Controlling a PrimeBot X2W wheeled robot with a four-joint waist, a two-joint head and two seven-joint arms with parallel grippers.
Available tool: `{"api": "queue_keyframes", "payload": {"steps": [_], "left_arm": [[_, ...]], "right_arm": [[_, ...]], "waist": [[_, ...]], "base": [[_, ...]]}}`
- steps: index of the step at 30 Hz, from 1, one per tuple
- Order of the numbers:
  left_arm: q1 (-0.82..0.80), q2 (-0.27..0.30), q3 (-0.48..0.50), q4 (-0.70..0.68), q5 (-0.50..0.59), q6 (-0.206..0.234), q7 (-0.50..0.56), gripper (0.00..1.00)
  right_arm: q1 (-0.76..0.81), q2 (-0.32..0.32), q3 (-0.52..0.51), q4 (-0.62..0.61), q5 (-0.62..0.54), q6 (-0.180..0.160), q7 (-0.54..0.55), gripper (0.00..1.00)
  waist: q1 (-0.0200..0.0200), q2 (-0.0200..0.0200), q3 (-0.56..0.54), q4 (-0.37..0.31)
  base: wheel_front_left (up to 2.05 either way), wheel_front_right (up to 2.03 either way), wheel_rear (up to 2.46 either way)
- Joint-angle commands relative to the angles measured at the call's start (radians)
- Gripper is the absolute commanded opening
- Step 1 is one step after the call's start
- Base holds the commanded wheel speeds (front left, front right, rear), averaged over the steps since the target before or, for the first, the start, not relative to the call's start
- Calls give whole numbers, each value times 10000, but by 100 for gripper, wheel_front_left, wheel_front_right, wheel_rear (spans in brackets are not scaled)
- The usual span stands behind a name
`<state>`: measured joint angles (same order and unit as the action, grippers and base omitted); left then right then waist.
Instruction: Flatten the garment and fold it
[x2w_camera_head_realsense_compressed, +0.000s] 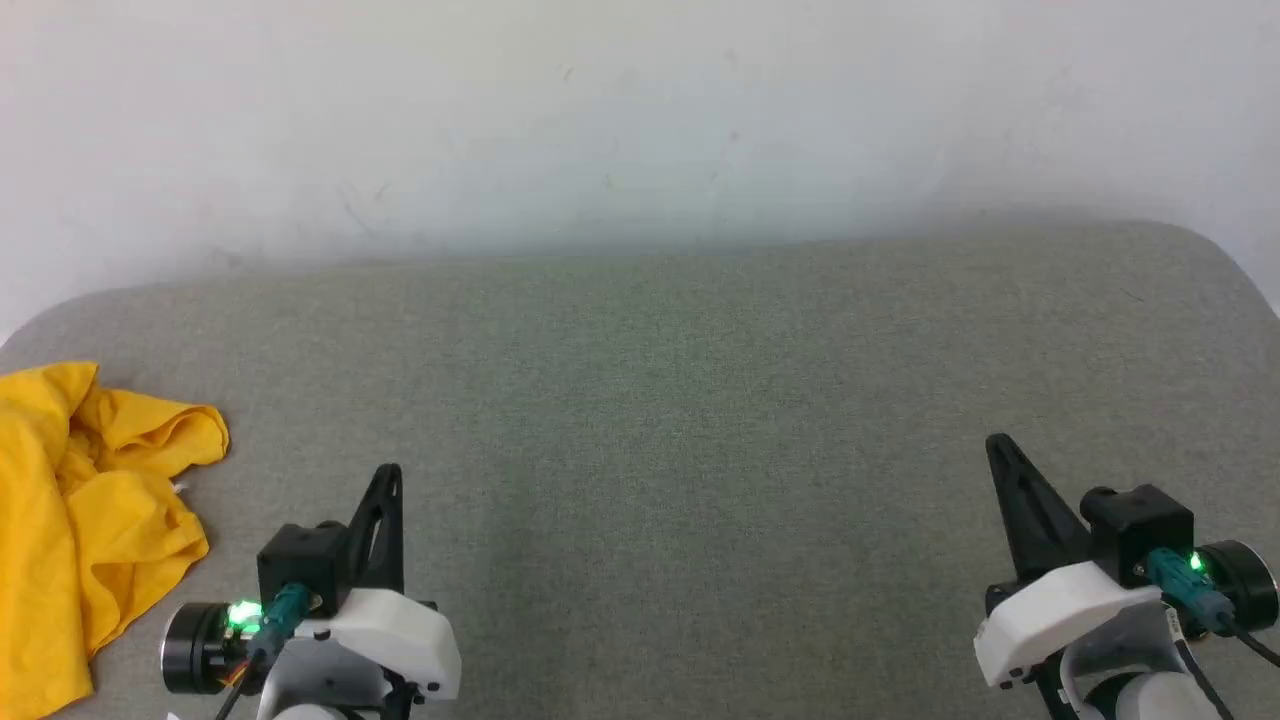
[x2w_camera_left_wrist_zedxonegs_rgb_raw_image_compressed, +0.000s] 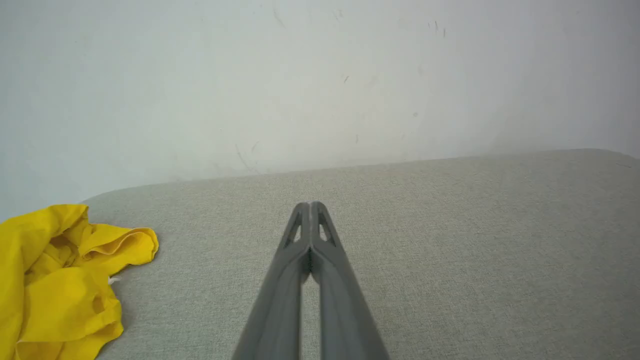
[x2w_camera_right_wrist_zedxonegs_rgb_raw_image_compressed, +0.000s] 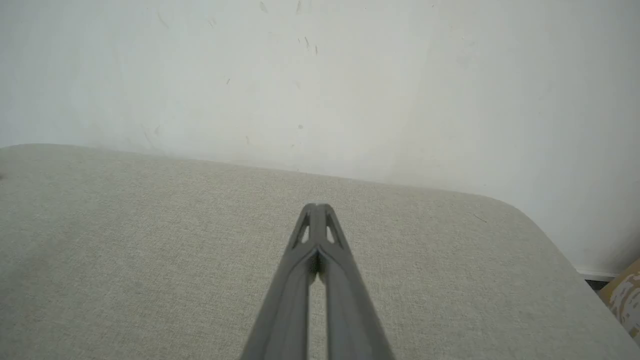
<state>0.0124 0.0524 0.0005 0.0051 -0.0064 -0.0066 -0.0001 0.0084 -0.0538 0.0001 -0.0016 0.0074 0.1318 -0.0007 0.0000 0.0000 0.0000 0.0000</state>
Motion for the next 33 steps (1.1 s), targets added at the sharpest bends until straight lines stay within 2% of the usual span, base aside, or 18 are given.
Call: {"api": "queue_keyframes", "payload": {"steps": [1, 18, 19, 20, 21, 33], "left_arm": [[-124, -22, -5, -51, 64, 66, 1, 0], [-124, -22, -5, -51, 64, 66, 1, 0], [0, 0, 1, 0, -3, 0, -2, 100], [3, 0, 3, 6, -7, -3, -7, 0], [4, 0, 3, 11, -16, -7, -12, 100], [-62, -2, -29, 71, -313, -76, -264, 100]], "right_arm": [[-84, 36, -1, 16, -74, -11, 7, 0], [-84, 36, -1, 16, -74, -11, 7, 0], [0, 0, -1, 0, 5, 0, -1, 100], [2, -2, -1, -1, 12, 0, -4, 0], [1, -4, -4, 1, 22, 0, -10, 100], [-40, 0, -104, 190, 198, -1, -259, 100]], "waist": [[0, 0, 0, 0], [0, 0, 0, 0], [0, 0, 0, 0], [0, 0, 1, 0], [0, 0, 2, -1], [0, 0, 19, -2]], "base": [[0, 0, 0], [0, 0, 0], [0, 0, 0], [0, 0, 0], [0, 0, 0], [0, 0, 0]]}}
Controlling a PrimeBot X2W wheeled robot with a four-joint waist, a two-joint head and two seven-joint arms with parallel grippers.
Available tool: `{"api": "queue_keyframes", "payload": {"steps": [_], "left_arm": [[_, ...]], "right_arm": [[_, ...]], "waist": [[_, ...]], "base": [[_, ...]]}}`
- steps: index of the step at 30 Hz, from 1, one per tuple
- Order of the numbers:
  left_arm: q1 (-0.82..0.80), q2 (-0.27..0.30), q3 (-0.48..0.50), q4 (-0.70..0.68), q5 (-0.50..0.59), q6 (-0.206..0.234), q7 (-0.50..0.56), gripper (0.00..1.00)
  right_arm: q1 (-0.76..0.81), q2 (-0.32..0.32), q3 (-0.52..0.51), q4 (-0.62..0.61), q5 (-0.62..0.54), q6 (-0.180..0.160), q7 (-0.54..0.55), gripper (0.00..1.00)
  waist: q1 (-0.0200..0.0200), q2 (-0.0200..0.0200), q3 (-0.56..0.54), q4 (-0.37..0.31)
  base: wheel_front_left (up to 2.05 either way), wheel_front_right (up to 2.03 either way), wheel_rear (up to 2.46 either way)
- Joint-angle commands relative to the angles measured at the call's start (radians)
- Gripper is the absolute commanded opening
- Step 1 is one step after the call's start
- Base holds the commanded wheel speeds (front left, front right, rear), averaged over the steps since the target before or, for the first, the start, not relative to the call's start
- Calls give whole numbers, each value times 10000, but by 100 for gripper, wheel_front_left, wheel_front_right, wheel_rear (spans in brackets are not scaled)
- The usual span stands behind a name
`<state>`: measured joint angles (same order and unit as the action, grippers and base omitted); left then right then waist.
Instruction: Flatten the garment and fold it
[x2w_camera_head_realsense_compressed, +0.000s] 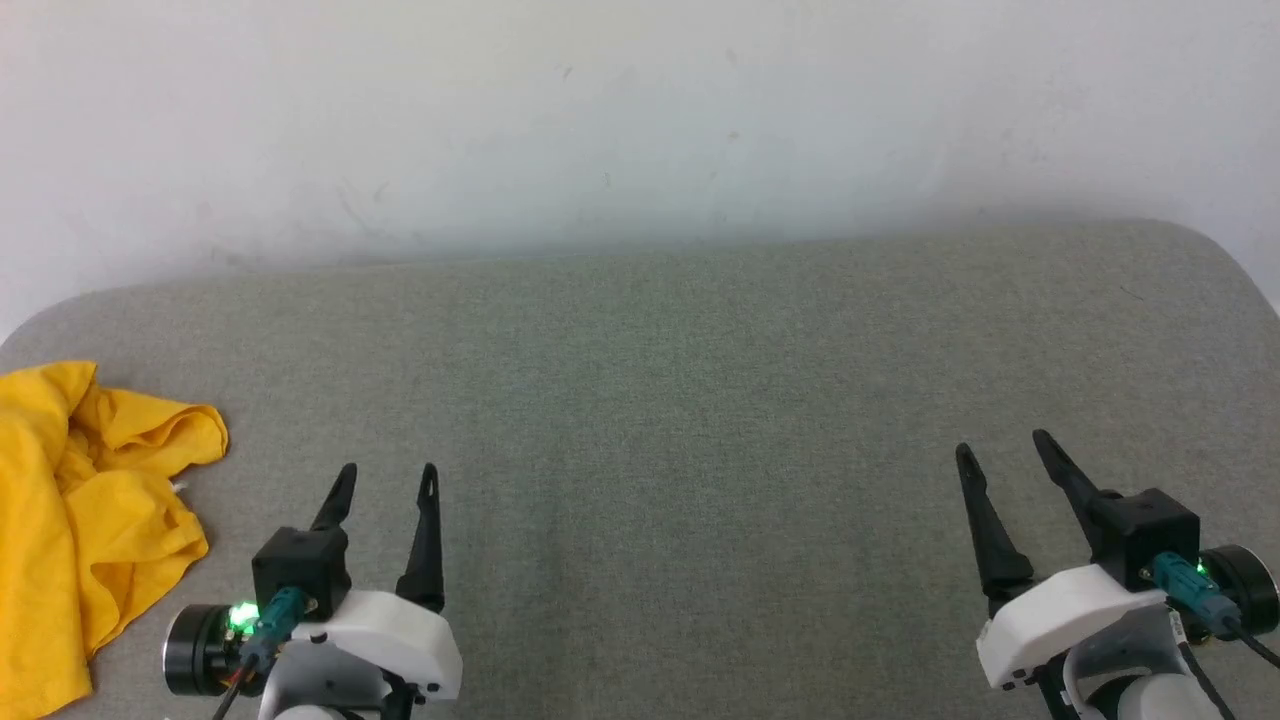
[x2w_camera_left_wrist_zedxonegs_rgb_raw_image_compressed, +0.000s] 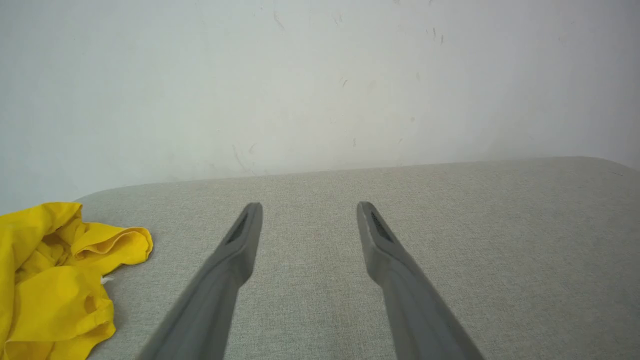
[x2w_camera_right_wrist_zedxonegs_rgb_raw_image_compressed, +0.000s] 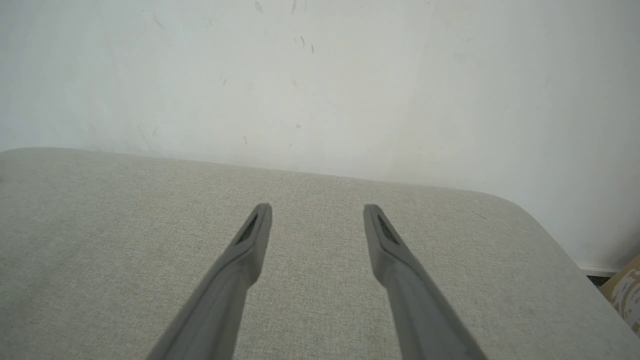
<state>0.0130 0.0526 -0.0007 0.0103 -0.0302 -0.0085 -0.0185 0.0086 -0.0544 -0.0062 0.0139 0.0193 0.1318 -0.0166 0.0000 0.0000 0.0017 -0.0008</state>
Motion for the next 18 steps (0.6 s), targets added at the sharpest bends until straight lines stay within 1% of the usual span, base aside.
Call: {"api": "queue_keyframes", "payload": {"steps": [1, 9, 18], "left_arm": [[-76, -4, -22, 27, -95, -64, -101, 100], [-129, -6, -42, 99, -260, -110, -268, 100], [-137, -7, -12, 128, -536, -151, -456, 100]], "right_arm": [[-44, 6, -48, 49, 91, -1, -121, 100], [-34, 9, -97, 93, 132, -2, -267, 100], [6, 12, -114, 1, 142, -3, -331, 100]], "waist": [[0, 0, 3, 11], [0, 0, -6, 128], [0, 0, -34, 438]], "base": [[0, 0, 0], [0, 0, 0], [0, 0, 0]]}}
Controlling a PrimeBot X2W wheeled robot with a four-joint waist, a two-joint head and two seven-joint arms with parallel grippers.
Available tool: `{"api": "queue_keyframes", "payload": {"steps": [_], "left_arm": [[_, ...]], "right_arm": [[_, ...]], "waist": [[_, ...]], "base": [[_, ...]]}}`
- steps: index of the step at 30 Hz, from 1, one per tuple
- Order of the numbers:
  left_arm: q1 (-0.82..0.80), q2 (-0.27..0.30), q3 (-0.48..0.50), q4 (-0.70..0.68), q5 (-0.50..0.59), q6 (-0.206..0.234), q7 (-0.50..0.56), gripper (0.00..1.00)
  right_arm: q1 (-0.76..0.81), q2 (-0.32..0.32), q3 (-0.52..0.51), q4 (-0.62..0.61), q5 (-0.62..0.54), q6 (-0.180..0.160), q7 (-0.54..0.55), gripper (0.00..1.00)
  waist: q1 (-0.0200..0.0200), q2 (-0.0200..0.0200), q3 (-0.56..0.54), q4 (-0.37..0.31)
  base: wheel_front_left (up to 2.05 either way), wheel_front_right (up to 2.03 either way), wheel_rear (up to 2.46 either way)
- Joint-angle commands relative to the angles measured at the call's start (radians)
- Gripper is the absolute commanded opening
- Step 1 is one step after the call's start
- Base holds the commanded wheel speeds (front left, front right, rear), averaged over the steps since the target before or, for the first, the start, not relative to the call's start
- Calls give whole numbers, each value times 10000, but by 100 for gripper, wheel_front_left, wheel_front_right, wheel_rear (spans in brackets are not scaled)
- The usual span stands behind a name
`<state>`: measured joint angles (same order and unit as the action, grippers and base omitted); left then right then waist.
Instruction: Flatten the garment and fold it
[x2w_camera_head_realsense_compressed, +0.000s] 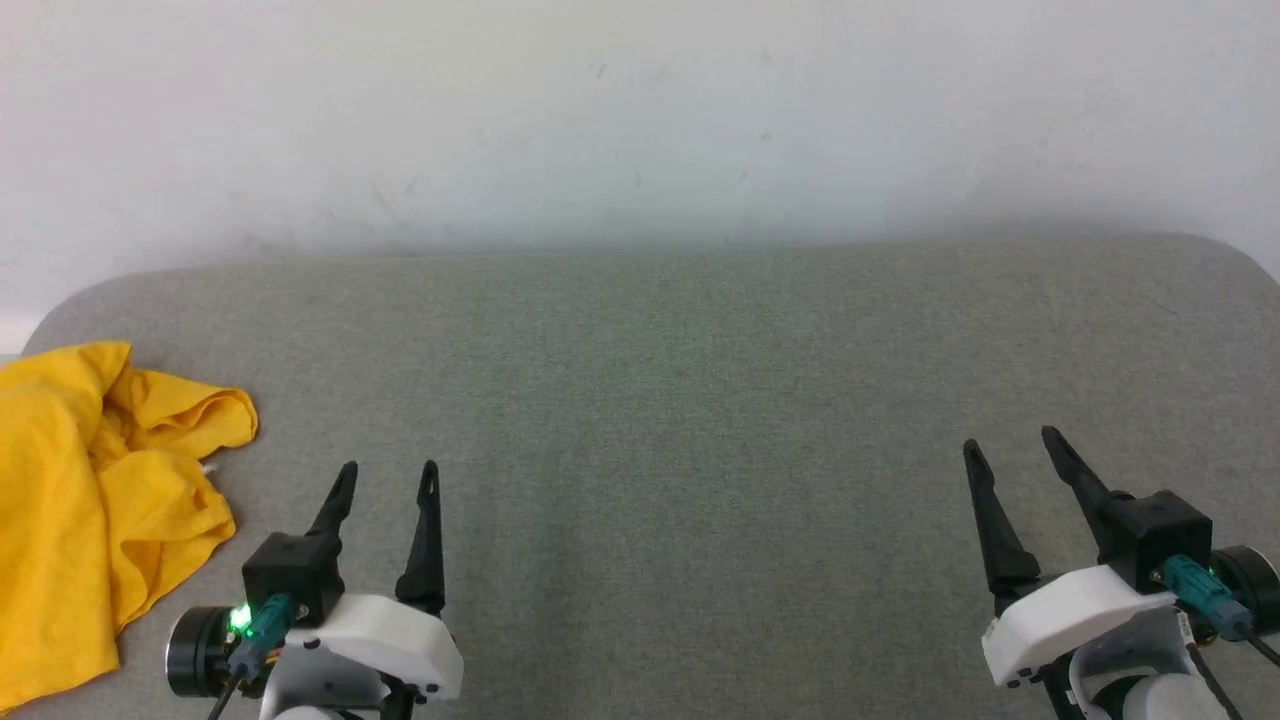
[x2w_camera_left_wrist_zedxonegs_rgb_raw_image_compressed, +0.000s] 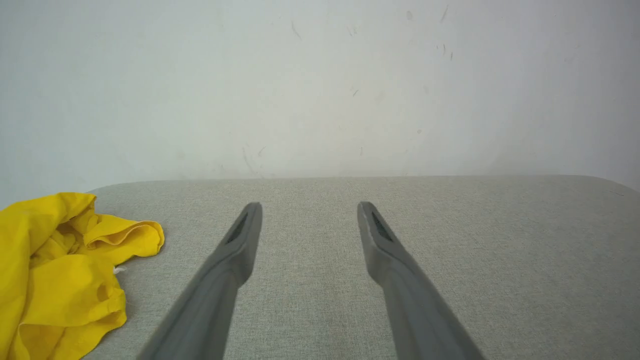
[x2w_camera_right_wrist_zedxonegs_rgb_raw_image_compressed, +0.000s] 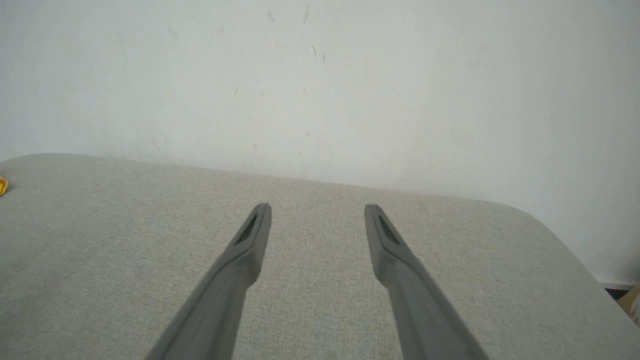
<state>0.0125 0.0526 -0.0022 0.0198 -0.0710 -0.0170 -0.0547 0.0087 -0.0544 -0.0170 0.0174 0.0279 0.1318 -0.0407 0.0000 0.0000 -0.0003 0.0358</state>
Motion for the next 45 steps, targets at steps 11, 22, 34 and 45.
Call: {"api": "queue_keyframes", "payload": {"steps": [11, 22, 34, 45], "left_arm": [[-126, -9, 29, 167, -433, -79, -323, 100], [-189, -11, 4, 361, -750, -80, -554, 100], [-289, -13, 5, 483, -1168, -82, -783, 100], [-361, -15, -26, 591, -1569, -93, -1014, 100]], "right_arm": [[90, 15, 131, -160, 117, -4, -150, 100], [119, 19, 278, -269, 172, -5, -192, 100], [57, 22, 393, -399, 114, -6, -242, 100], [20, 26, 590, -577, 97, -7, -258, 100]], "waist": [[0, 0, -90, 655], [0, 0, -53, 1530], [0, 0, 106, 2603], [0, 0, 184, 3684]], "base": [[0, 0, 0], [0, 0, 0], [0, 0, 0], [0, 0, 0]]}}
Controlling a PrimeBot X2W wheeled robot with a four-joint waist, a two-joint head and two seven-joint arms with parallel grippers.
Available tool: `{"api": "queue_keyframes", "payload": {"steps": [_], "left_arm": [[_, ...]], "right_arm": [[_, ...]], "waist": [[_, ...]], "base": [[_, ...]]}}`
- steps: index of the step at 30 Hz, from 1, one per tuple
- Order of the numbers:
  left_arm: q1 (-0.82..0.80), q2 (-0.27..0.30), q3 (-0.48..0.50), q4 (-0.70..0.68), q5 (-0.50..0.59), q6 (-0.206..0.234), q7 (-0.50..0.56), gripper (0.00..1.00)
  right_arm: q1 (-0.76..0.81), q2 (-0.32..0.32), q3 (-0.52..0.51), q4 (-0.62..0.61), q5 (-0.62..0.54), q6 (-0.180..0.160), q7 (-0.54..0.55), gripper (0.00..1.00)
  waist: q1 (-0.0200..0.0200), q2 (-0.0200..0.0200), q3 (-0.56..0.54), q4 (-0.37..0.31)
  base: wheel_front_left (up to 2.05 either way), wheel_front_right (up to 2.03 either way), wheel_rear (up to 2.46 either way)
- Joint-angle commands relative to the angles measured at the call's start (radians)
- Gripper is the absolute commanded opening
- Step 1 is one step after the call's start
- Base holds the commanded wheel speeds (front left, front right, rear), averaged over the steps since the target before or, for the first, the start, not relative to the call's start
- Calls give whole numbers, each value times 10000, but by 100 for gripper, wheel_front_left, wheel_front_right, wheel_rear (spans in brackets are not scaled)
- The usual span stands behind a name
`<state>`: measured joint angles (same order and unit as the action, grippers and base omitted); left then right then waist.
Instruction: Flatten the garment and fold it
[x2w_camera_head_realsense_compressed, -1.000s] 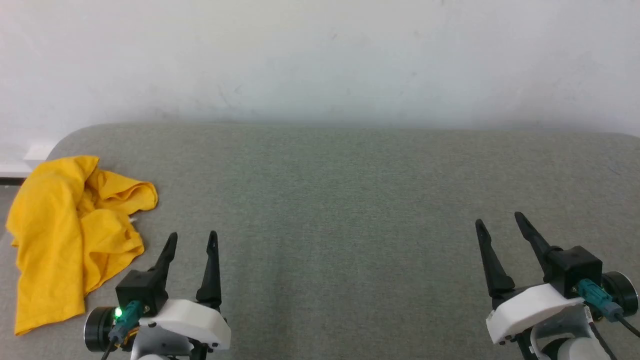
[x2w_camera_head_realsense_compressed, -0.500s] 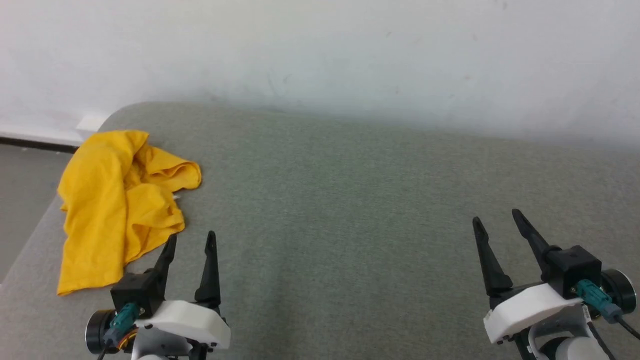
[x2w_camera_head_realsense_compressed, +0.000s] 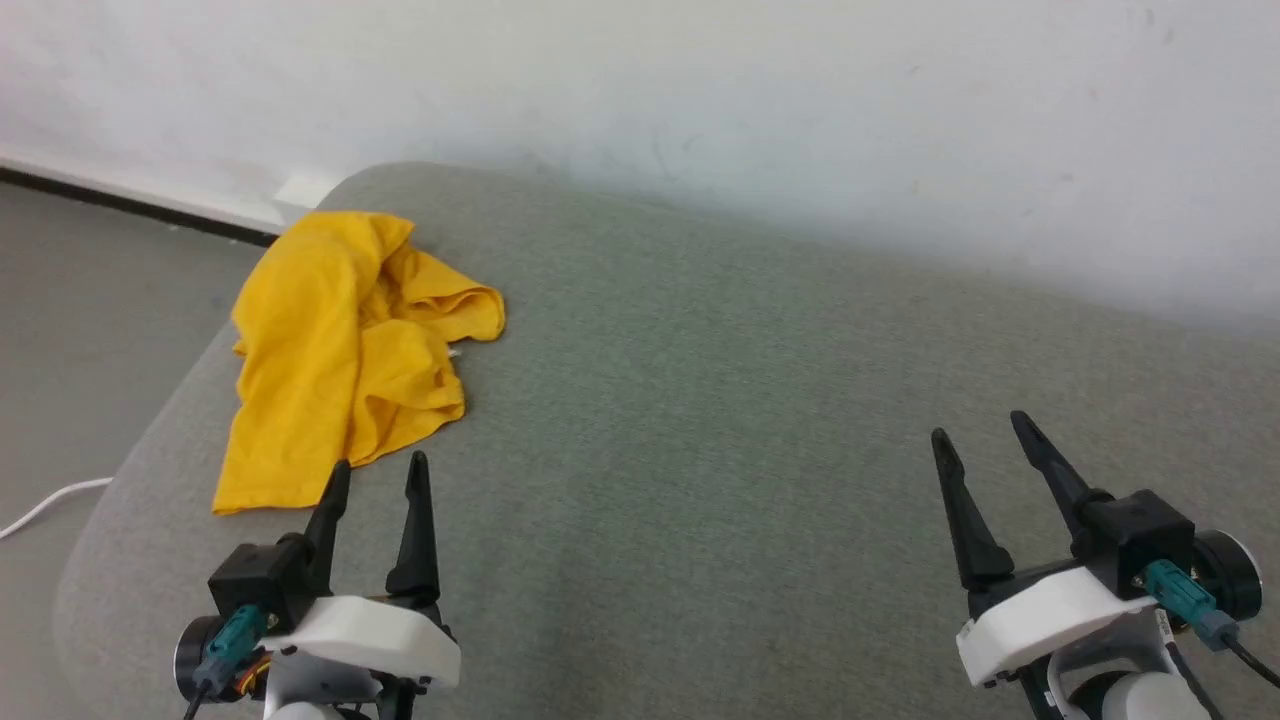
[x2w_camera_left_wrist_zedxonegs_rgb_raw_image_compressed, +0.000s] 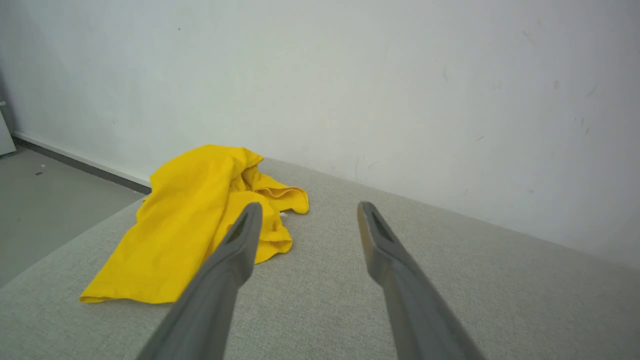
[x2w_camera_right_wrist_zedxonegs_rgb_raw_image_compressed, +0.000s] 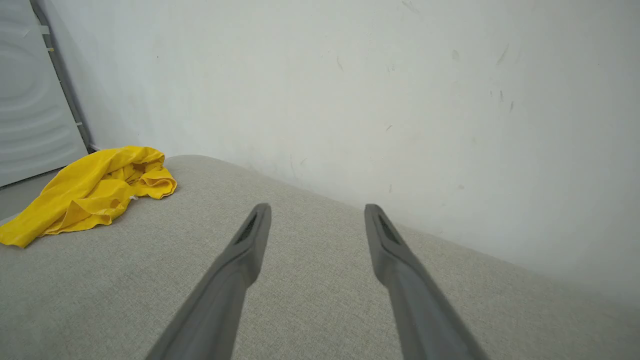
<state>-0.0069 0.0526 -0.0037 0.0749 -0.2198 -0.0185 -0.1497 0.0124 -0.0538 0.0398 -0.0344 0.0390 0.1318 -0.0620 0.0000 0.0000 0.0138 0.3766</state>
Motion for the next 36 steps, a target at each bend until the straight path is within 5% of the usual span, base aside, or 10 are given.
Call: {"api": "queue_keyframes", "payload": {"steps": [1, 24, 36], "left_arm": [[-165, -15, -5, 51, -115, -75, -85, 100], [-474, -20, 378, -182, -994, 35, -566, 100], [-2739, -22, 1929, -870, -908, -642, -817, 100]], "right_arm": [[-24, 20, 41, -65, -16, -7, -44, 100], [-232, 27, 430, -172, -49, -9, -185, 100], [-975, -55, 936, -814, -576, -10, 441, 100]], "waist": [[0, 0, 51, 360], [0, 0, 492, 1439], [0, 0, 2038, 1029]], "base": [[0, 0, 0], [0, 0, 0], [0, 0, 0]]}}
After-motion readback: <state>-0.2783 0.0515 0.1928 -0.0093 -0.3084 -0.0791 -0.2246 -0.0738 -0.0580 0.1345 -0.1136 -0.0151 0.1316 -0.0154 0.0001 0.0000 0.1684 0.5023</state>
